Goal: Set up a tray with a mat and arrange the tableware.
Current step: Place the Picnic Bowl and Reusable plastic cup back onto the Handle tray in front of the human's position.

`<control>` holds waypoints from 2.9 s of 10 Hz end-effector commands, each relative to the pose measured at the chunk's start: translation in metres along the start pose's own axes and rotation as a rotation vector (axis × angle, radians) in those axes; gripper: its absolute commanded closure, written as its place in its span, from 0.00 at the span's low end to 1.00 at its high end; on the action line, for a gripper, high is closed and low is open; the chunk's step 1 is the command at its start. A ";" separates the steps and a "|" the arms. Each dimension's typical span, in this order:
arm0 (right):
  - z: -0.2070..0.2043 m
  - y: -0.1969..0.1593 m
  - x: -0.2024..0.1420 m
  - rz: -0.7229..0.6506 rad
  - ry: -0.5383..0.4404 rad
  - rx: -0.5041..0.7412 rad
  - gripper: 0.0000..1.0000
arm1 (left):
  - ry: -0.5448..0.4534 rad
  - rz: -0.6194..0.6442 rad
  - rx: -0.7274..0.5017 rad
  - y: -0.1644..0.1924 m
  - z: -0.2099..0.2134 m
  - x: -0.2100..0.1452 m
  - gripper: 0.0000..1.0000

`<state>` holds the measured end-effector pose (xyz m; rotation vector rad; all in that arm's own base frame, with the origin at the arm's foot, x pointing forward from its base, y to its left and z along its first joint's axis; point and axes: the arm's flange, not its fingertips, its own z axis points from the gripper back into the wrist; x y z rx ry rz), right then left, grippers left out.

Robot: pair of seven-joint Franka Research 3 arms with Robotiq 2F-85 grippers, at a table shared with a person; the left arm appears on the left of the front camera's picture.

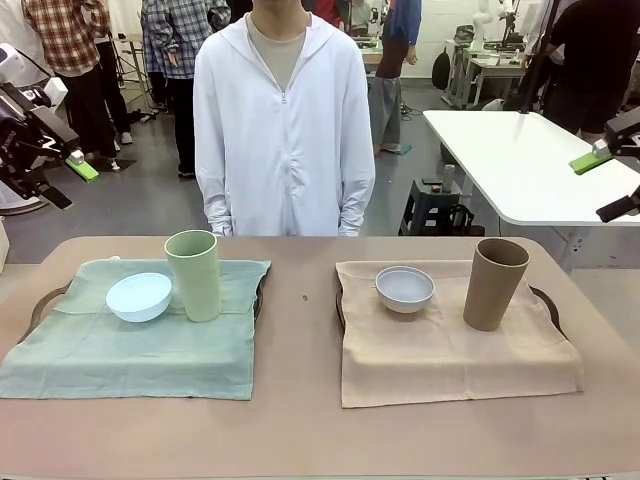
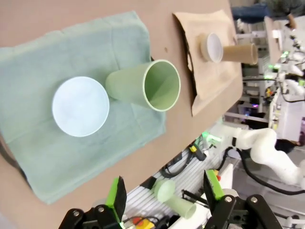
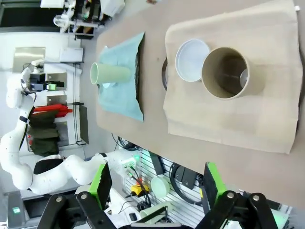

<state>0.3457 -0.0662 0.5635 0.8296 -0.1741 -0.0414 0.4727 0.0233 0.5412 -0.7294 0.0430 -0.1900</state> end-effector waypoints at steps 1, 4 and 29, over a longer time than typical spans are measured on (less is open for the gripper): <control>0.005 0.003 0.002 0.009 -0.006 0.000 0.00 | 0.003 -0.003 -0.007 -0.002 0.001 -0.003 0.15; 0.005 0.003 0.002 0.009 -0.006 0.000 0.00 | 0.003 -0.003 -0.007 -0.002 0.001 -0.003 0.15; 0.147 -0.149 -0.041 -0.236 -0.146 0.532 0.00 | 0.043 0.094 -0.682 0.127 0.060 -0.044 0.15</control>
